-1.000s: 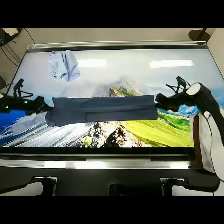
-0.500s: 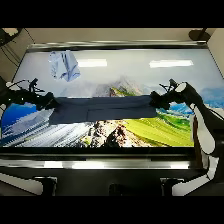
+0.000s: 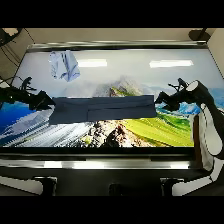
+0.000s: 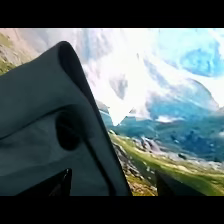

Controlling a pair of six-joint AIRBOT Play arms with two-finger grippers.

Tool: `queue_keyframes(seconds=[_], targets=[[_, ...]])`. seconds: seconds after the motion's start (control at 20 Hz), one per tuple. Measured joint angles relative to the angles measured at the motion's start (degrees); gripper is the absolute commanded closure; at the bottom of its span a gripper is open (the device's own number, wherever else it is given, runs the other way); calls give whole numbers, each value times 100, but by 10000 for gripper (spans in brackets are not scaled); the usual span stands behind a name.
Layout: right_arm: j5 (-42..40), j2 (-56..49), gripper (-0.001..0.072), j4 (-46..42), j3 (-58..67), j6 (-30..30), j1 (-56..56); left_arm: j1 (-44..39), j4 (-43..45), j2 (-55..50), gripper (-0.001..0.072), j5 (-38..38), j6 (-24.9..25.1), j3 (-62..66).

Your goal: Fold the shirts.

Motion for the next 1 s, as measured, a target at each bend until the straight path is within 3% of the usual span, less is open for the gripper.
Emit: queue_keyframes(seconds=[0.25,0.3,0.4,0.45,0.6,0.65,0.7,0.75,1.0], targets=[[313,-518,80,1272,9,-507,-122,-149,-219,581,244,-136,118,9],[297,-595,147,1421,20,-551,-70,-212,-258,673,245,-142,146,9],[125,-734,525,1604,7,-586,35,-378,-317,815,244,-160,192,9],[-20,-776,661,1652,-7,-584,85,-481,-332,861,245,-157,208,9],[-256,-796,665,1821,-4,-586,175,-848,-382,925,257,-127,382,-11],[-267,-761,666,1827,-7,-651,186,-990,-387,935,371,-87,509,-50],[-249,-693,666,1823,-7,-745,199,-1128,-396,944,558,-31,621,-105],[-151,-584,666,1873,-4,-848,203,-1283,-396,949,655,81,708,-195],[575,437,666,1897,0,-1119,297,-2282,-841,896,673,1163,826,-946]])
